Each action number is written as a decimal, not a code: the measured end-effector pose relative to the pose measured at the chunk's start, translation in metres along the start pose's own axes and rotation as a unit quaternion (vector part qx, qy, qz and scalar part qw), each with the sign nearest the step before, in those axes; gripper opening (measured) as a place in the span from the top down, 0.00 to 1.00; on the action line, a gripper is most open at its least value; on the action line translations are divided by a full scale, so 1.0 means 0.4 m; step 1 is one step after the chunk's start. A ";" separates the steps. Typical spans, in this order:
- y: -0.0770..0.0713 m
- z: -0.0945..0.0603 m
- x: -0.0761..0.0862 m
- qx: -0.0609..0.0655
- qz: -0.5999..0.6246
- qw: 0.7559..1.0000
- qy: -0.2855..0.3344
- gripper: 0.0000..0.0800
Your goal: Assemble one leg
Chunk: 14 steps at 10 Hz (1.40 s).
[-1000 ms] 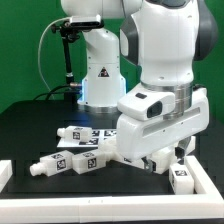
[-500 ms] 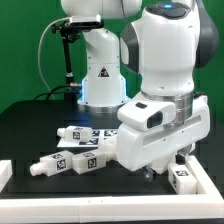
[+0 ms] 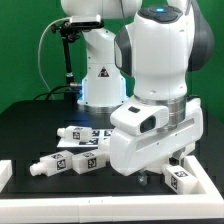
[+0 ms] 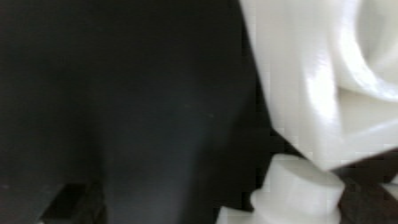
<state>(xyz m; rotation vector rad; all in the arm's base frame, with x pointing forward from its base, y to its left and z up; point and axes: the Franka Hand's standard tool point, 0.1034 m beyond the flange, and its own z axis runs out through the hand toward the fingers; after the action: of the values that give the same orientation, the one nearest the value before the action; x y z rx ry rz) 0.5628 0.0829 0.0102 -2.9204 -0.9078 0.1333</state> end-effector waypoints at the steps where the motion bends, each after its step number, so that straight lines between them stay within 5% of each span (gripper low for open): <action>1: 0.000 0.000 0.000 0.000 0.000 1.000 0.000 0.21; 2: 0.000 0.000 0.000 0.000 0.000 1.000 0.000 0.21; 4: 0.000 0.000 0.000 0.000 0.000 1.000 0.000 0.70; 8: 0.006 -0.007 -0.001 -0.002 0.004 1.000 0.001 0.73; 10: 0.036 -0.069 -0.018 -0.015 0.017 1.000 0.010 0.73; 12: 0.071 -0.155 -0.076 -0.024 0.033 0.999 0.001 0.73; 14: 0.058 -0.174 -0.102 -0.021 0.082 0.996 -0.012 0.73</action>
Offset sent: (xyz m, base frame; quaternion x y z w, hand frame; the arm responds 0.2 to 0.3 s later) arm 0.0000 0.0000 0.0000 0.0000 0.0000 0.0000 1.0000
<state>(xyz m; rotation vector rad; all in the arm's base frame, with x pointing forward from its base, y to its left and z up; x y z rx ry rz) 0.5499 0.0370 0.0793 -3.0355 -0.6808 0.1620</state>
